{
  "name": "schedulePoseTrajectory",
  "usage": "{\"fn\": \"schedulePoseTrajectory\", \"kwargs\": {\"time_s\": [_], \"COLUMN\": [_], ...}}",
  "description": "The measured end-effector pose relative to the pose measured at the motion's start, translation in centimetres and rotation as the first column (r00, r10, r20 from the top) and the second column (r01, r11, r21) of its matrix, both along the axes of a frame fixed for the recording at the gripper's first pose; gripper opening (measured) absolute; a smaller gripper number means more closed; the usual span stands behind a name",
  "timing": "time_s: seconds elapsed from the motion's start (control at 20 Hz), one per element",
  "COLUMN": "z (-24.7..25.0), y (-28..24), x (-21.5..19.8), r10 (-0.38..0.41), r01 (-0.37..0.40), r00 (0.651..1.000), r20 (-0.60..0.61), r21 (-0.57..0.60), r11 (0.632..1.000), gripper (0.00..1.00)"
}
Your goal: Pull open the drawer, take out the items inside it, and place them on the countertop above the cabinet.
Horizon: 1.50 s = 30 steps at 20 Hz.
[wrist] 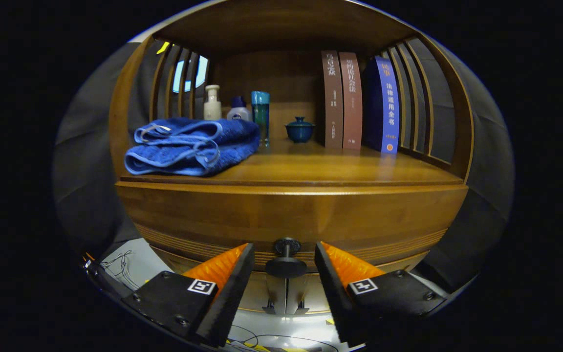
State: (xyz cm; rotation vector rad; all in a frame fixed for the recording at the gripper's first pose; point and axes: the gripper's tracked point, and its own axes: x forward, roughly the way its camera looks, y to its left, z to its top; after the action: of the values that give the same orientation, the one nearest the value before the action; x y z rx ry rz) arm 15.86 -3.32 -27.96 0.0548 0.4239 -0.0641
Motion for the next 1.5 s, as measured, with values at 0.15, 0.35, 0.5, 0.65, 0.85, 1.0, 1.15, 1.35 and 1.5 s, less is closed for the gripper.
{"fn": "schedulePoseTrajectory", "kwargs": {"time_s": [0.15, 0.35, 0.5, 0.65, 0.85, 1.0, 1.15, 1.35, 1.5], "z": [-0.4, -0.6, -0.6, -0.6, -0.4, -0.3, -0.2, 0.0, 0.0], "y": [0.3, 0.3, 0.2, 0.2, 0.5, 0.7, 0.8, 1.1, 1.1], "x": [0.2, 0.1, 0.1, -0.3, -2.5, -5.0, -7.8, -11.4, -13.2], "r10": [-0.003, 0.004, 0.008, 0.004, 0.002, 0.006, -0.005, -0.012, -0.030], "r01": [0.003, -0.004, -0.009, -0.005, -0.004, -0.008, 0.004, 0.011, 0.033], "r00": [1.000, 1.000, 1.000, 0.999, 0.998, 0.997, 0.995, 0.992, 0.990], "r20": [-0.001, -0.012, -0.026, -0.044, -0.058, -0.078, -0.101, -0.123, -0.140], "r21": [0.002, -0.012, -0.028, -0.020, -0.020, -0.019, -0.006, -0.003, 0.019], "r11": [1.000, 1.000, 1.000, 1.000, 1.000, 1.000, 1.000, 1.000, 0.999], "gripper": [0.52, 0.36, 0.36, 0.36, 0.36, 0.36, 0.36, 0.35, 0.35]}}
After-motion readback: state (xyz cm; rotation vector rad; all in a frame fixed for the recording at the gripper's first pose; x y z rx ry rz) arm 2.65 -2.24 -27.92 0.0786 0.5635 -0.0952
